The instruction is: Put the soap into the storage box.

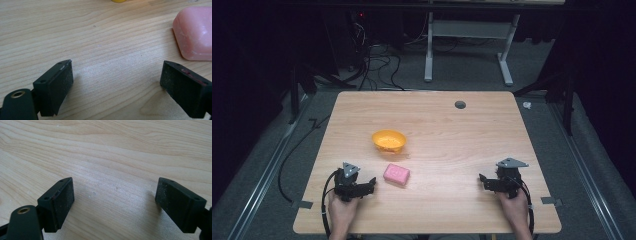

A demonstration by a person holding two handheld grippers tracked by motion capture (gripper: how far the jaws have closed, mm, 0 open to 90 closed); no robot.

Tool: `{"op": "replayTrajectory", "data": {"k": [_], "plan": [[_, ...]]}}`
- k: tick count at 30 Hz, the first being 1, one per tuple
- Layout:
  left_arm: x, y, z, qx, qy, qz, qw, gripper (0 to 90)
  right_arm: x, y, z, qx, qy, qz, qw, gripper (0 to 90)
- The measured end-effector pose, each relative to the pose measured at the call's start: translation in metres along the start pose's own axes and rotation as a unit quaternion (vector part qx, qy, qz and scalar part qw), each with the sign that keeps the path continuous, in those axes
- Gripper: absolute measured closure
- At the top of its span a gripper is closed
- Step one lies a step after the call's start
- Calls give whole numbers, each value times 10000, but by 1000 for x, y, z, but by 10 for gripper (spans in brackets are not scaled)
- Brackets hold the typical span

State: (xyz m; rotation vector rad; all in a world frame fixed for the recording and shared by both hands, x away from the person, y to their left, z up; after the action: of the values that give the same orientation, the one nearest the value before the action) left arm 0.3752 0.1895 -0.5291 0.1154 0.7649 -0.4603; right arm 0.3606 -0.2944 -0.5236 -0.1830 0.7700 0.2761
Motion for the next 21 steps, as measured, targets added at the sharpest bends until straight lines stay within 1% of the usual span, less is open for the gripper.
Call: {"op": "replayTrajectory", "data": {"k": [16,21], "plan": [[0,0,0,-11,-9,-2,10000,120,0,0,0,-6,0,1,10000,162],[0,1,0,-48,-12,27,10000,120,0,0,0,1,1,-1,10000,162]]}}
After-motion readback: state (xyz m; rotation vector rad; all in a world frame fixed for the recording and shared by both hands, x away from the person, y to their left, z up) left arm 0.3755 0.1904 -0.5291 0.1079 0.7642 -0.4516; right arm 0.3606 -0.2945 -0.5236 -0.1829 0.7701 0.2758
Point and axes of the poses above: each handheld gripper's, and its own axes: x roughly forward along the jaws, z roughly out of its top, y roughly to its left, the point moved 3 cm from there along x, roughly forward along the jaws, and after that the axes turned 4 degrees about -z, right-handed, at the moved point
